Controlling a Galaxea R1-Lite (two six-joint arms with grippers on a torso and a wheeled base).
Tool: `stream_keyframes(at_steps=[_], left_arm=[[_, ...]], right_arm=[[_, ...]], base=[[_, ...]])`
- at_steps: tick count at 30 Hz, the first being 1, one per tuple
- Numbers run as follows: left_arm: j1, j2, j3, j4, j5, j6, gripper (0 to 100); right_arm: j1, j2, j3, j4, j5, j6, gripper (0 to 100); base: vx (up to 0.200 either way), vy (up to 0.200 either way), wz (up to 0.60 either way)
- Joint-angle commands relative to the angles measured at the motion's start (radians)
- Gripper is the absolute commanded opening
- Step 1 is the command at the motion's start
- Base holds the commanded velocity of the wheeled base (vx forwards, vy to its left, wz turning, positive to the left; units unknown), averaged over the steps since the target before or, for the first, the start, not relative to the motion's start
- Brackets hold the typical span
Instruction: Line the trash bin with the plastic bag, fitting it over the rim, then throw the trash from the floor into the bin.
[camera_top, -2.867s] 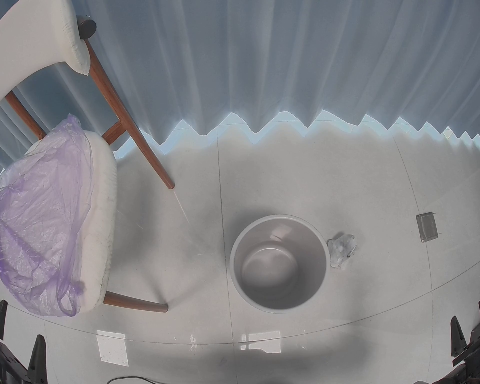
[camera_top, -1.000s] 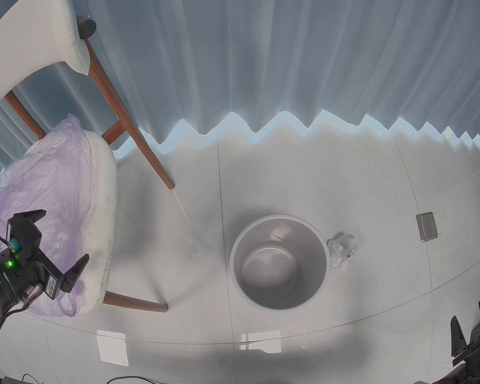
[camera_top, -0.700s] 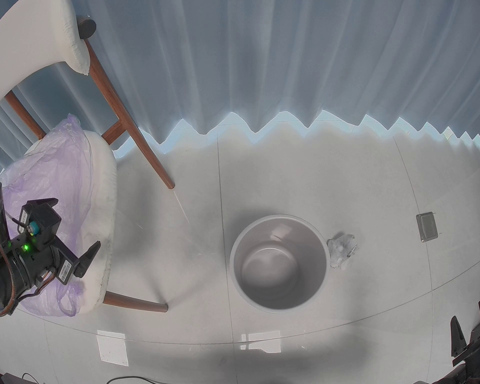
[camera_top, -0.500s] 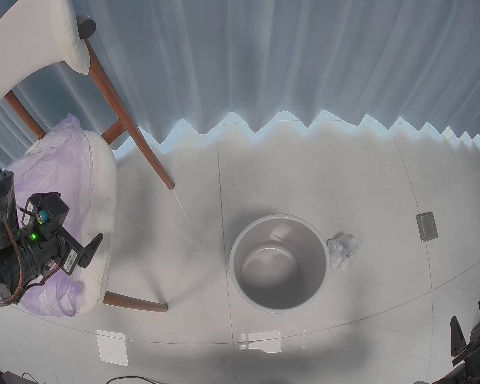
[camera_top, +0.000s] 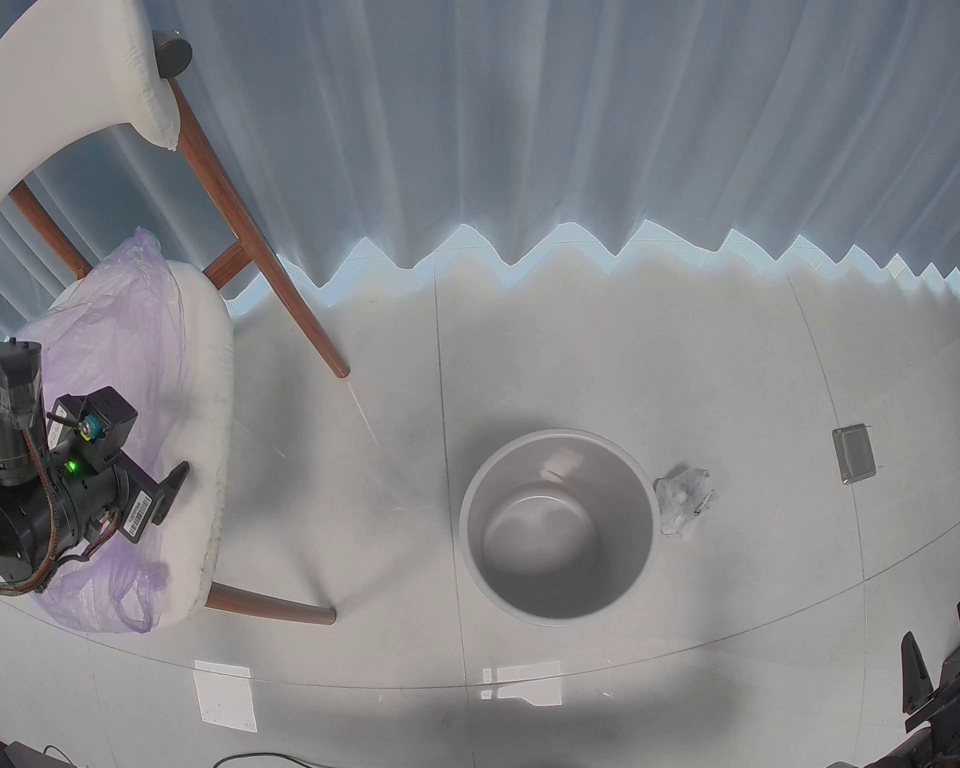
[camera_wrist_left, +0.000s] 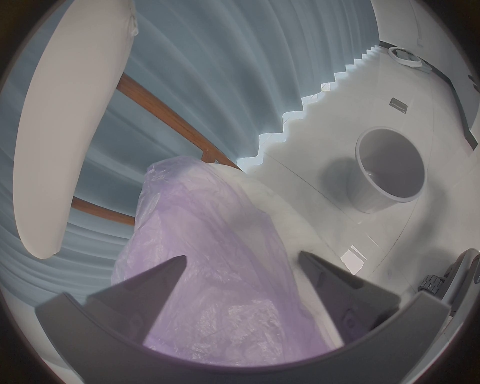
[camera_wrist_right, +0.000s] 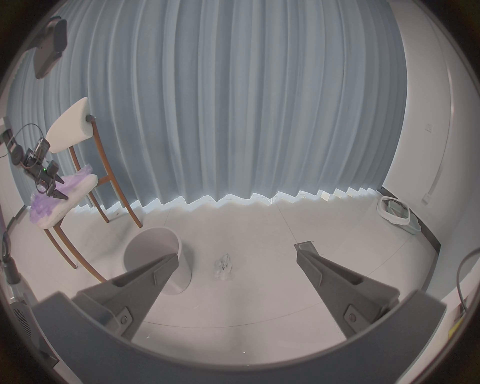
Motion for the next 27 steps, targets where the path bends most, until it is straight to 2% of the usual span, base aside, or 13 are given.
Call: stream_keyframes(at_steps=[1,11,15,16,22,27], left_arm=[[0.008,-0.001,0.000,0.000,-0.001,-0.004,0],[0.007,-0.001,-0.007,0.002,-0.012,-0.022,0],[-0.004,-0.010,-0.020,0.002,-0.068,-0.060,0],[-0.004,-0.021,-0.030,0.003,-0.102,-0.074,0],[-0.007,-0.030,-0.050,0.009,-0.176,-0.148,0],[0.007,-0.042,-0.052,0.009,-0.243,-0.157,0]], right_arm=[[0.000,-0.017,0.018,0.000,0.000,0.000,100],[0.000,-0.017,0.018,0.000,0.000,0.000,100],[0.000,-0.017,0.018,0.000,0.000,0.000,100],[0.000,-0.017,0.018,0.000,0.000,0.000,100],[0.000,-0.017,0.018,0.000,0.000,0.000,100],[0.000,-0.017,0.018,0.000,0.000,0.000,100]], base=[[0.000,0.000,0.00],[0.000,0.000,0.00],[0.000,0.000,0.00],[0.000,0.000,0.00],[0.000,0.000,0.00],[0.000,0.000,0.00]])
